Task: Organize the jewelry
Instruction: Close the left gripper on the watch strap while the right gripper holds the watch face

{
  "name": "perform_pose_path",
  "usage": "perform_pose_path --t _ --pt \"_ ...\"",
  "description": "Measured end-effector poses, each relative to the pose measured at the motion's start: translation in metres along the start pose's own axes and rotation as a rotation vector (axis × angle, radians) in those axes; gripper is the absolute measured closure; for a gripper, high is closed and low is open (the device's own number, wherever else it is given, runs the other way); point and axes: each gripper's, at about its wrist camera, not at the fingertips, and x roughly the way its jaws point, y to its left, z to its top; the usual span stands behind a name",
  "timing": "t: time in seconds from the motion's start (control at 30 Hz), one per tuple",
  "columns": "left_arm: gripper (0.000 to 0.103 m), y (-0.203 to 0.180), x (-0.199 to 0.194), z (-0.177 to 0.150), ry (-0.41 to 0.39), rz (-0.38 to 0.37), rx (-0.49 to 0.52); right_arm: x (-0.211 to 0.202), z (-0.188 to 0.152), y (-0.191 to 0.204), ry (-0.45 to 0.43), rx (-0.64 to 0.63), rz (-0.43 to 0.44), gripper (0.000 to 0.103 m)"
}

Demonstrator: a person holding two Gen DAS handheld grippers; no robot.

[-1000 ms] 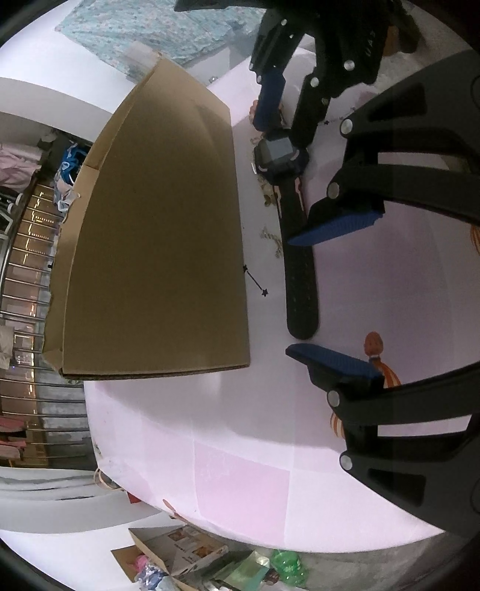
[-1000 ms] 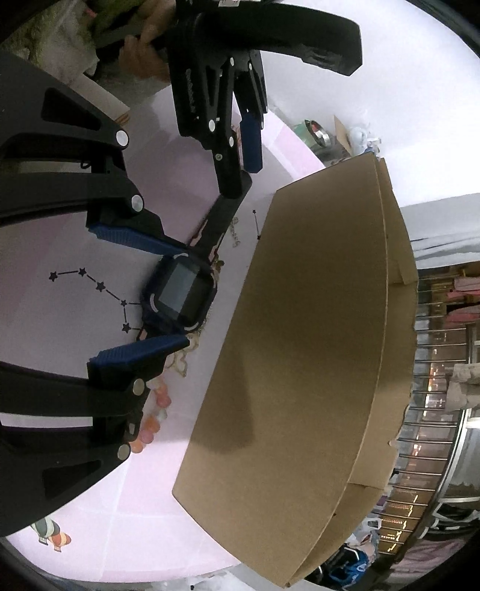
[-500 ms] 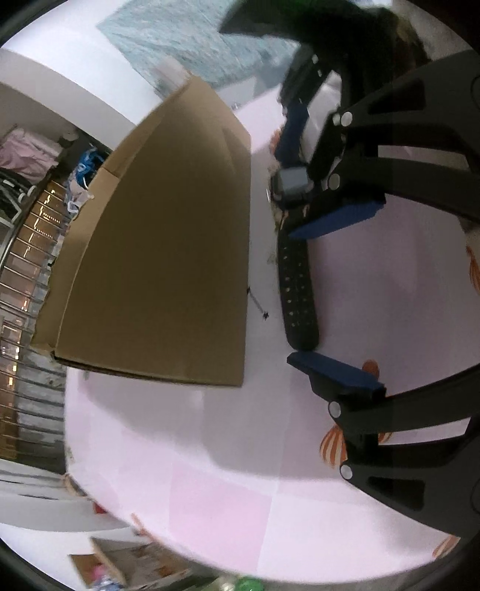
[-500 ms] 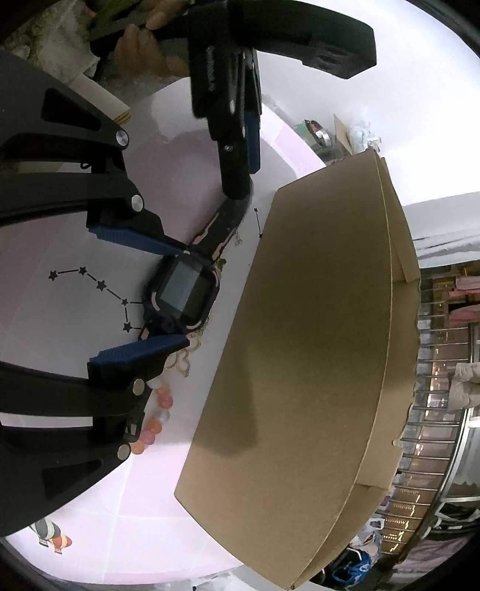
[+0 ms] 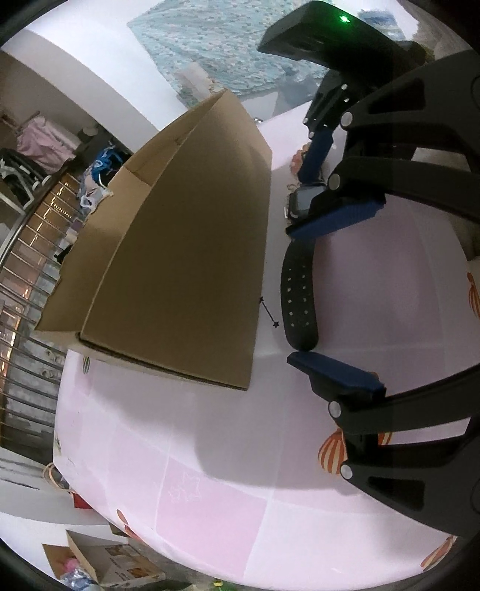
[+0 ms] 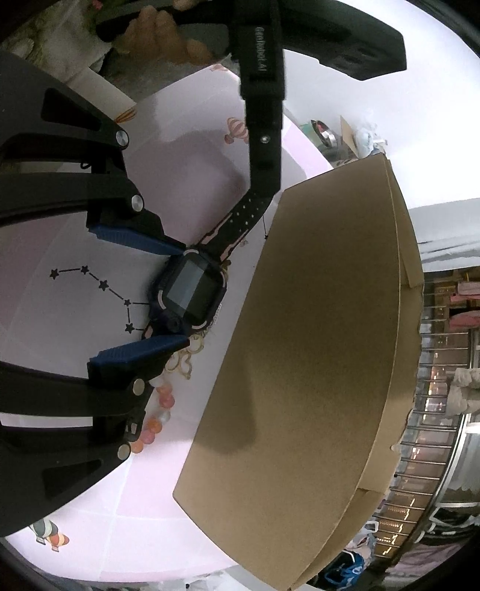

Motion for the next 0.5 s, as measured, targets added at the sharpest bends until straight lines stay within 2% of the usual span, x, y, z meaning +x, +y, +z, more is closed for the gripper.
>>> perform_pose_path --t 0.13,0.3,0.5 --pt "0.058 0.0000 0.0008 0.0030 -0.006 0.011 -0.018 -0.0002 -0.0001 -0.0006 -0.001 -0.004 -0.003 0.059" --pt "0.064 -0.0011 0.0023 0.0048 -0.015 0.003 -0.015 0.0000 -0.0003 0.0003 -0.001 -0.015 -0.010 0.060" --pt "0.080 -0.0056 0.0026 0.0037 -0.014 0.001 0.013 -0.0004 -0.0006 -0.0013 -0.002 -0.015 -0.010 0.060"
